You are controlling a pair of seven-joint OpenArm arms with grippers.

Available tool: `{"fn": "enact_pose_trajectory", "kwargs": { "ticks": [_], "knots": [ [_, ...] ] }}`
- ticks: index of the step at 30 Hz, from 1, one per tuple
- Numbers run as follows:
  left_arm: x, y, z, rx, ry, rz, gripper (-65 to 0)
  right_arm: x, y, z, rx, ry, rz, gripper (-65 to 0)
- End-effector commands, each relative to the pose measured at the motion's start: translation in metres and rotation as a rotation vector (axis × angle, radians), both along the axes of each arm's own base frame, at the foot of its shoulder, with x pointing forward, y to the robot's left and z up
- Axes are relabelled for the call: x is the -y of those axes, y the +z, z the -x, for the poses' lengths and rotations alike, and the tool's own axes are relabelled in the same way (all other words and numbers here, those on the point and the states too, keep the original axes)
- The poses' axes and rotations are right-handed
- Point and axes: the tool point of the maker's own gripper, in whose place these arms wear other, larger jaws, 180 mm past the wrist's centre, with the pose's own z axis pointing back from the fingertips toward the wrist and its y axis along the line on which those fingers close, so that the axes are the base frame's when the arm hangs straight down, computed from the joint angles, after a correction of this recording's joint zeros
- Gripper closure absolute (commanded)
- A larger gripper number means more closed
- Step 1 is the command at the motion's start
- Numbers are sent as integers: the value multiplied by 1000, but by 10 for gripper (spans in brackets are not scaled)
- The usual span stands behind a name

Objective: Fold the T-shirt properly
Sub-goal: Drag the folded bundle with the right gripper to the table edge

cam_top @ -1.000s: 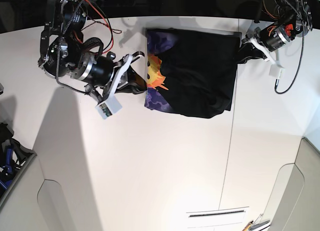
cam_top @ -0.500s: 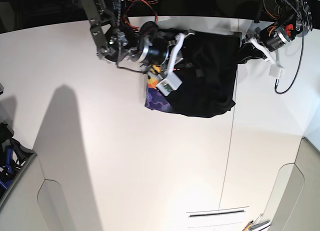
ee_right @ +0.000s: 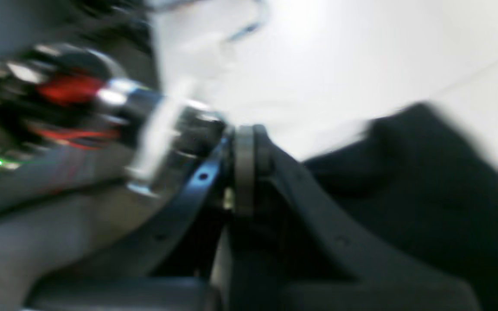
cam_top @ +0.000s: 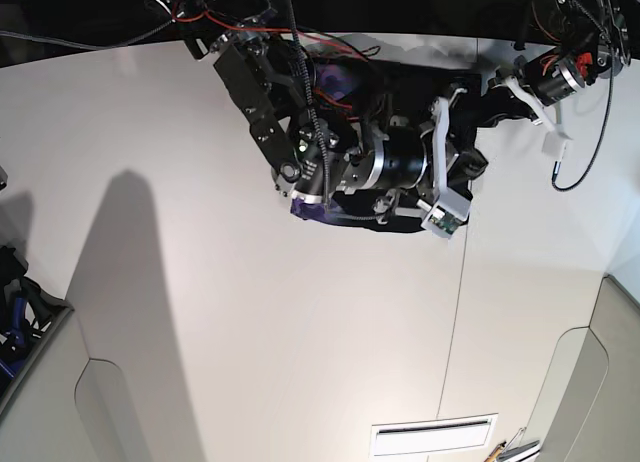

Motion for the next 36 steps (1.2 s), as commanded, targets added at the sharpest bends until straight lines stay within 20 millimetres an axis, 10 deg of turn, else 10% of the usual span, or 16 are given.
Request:
{"fn": "enact_pose_trajectory", "kwargs": {
  "ticks": [1, 6, 14, 23, 28, 36],
  "knots": [
    [-15, 19, -14, 67, 21, -27, -31, -3, 19, -13, 51, -16, -39, 0],
    [-32, 67, -31, 209, 54, -49, -31, 18, 15, -31, 29, -70, -9, 0],
    [-37, 90, -36, 275, 56, -89, -31, 16, 7, 8, -48, 146, -1, 0],
    [-38, 89, -36, 271, 55, -96, -31, 41, -102, 36, -212, 184, 287, 0],
    [-38, 88, -36, 271, 55, -96, -31, 95, -156, 1, -340, -161, 479, 0],
    [-38, 88, -36, 270, 55, -96, -31, 218, -157, -56, -491, -786, 372, 0]
  ]
}}
